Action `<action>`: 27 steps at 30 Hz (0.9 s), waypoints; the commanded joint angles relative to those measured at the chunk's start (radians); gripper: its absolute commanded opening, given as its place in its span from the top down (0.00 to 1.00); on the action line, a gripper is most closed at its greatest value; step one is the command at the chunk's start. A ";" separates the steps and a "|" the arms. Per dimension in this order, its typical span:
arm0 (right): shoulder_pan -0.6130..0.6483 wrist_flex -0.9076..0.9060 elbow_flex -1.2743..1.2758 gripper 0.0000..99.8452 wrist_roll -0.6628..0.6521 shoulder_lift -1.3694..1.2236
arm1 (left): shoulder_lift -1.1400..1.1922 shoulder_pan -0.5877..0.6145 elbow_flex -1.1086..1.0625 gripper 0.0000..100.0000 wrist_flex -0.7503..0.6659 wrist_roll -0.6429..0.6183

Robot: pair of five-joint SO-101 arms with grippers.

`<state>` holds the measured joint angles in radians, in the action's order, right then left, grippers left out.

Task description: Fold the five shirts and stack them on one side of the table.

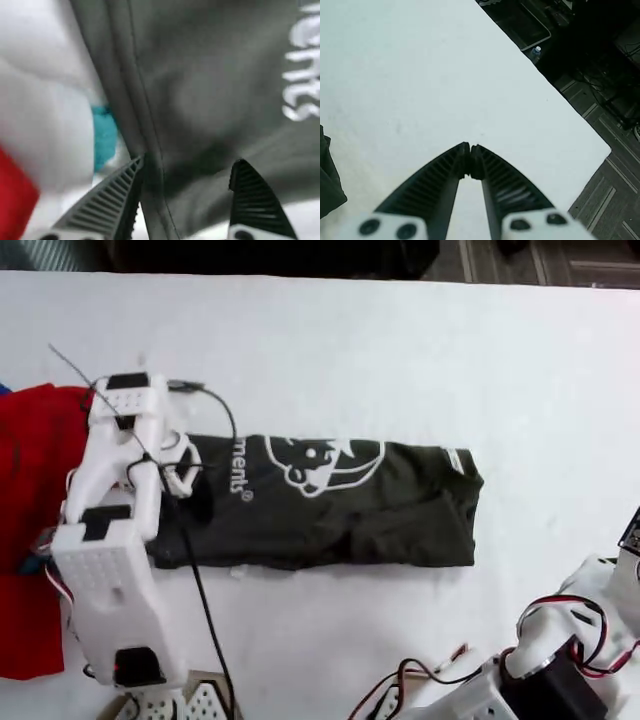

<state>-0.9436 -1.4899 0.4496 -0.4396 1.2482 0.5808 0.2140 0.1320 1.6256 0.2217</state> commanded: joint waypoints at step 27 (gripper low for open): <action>-0.005 0.041 -0.040 0.98 -0.071 0.001 | -0.114 -0.214 0.322 0.98 0.163 -0.052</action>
<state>-0.9436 -1.4807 0.4496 -0.5025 1.2482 0.6268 0.0391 0.4588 1.7806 0.1880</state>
